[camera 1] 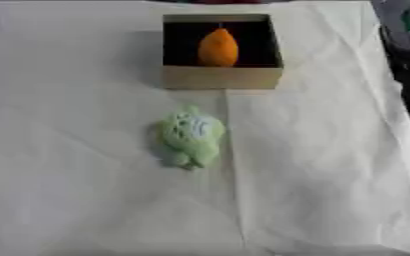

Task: Pick up objects on the table and place them in the box.

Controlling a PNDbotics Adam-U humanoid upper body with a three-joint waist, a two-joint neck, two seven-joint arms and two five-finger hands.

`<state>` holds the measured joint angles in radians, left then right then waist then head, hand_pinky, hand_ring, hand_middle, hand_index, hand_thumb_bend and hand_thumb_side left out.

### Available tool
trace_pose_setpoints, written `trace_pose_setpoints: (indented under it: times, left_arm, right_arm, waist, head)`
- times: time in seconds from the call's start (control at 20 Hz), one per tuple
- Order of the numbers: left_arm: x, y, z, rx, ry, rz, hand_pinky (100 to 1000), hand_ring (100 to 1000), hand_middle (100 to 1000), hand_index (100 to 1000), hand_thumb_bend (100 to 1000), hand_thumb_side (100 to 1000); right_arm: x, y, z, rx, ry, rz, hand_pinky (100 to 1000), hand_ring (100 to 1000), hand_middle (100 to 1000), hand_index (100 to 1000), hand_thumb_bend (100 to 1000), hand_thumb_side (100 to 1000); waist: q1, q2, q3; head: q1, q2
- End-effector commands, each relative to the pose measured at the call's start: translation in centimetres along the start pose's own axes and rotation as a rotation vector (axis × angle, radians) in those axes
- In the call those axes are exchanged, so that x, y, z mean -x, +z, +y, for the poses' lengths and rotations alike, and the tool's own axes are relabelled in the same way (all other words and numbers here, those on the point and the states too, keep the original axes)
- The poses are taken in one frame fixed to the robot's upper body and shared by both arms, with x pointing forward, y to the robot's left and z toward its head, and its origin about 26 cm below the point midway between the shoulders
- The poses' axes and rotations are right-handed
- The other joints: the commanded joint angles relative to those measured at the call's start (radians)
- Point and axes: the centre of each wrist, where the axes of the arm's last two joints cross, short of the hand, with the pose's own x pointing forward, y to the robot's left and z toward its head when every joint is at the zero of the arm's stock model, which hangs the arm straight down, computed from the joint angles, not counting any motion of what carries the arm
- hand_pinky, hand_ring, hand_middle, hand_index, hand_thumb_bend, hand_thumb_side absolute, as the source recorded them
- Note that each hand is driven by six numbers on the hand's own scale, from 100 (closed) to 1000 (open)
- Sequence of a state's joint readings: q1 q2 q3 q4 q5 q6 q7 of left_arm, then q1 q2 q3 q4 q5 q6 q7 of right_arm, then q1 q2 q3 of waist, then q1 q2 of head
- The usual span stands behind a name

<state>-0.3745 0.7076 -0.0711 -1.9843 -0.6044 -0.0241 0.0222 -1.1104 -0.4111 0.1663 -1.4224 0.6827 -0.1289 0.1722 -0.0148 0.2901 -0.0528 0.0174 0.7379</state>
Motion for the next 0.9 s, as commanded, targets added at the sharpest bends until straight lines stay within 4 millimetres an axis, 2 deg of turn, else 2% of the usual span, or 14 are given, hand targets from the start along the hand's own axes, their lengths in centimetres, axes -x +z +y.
trace_pose_setpoints:
  times: [0.05,0.2,0.5,0.75,0.85,0.9]
  left_arm:
    - [-1.0,-1.2,1.0,0.233,-0.108,-0.088,825,713,765,884,385,672]
    - [-1.9,-2.1,1.1,0.363,-0.15,-0.124,826,729,776,876,454,626]
    - [-3.7,-3.1,0.3,0.539,-0.207,-0.161,821,738,756,842,522,587]
    - [-5.3,-3.9,-0.6,0.633,-0.217,-0.152,833,766,782,849,504,552]
    - [-5.8,-4.1,-1.0,0.664,-0.221,-0.139,831,767,786,865,467,495]
    - [-6.1,-4.1,-1.2,0.676,-0.223,-0.136,827,764,786,872,413,427]
  right_arm:
    - [-1.0,0.5,-3.6,0.095,0.016,-0.024,831,880,788,805,102,698]
    - [-1.5,1.1,-4.5,0.132,0.009,-0.022,830,877,786,804,101,688]
    - [-1.6,2.2,-5.2,0.167,-0.003,-0.006,830,872,784,803,103,680]
    - [-1.6,3.0,-5.3,0.185,-0.021,0.002,830,868,782,802,103,675]
    - [-1.7,3.3,-5.4,0.192,-0.027,0.004,830,867,782,802,103,677]
    - [-1.7,3.5,-5.4,0.193,-0.031,0.004,830,867,782,802,105,679]
  waist:
    - [0.006,-0.019,-0.005]
    - [0.011,-0.019,-0.01]
    - [0.017,-0.02,-0.016]
    - [0.019,-0.023,-0.018]
    - [0.019,-0.023,-0.018]
    - [0.02,-0.023,-0.018]
  head:
    - [0.009,-0.004]
    - [0.013,-0.003]
    - [0.02,-0.004]
    - [0.025,-0.001]
    - [0.025,0.0]
    - [0.025,0.0]
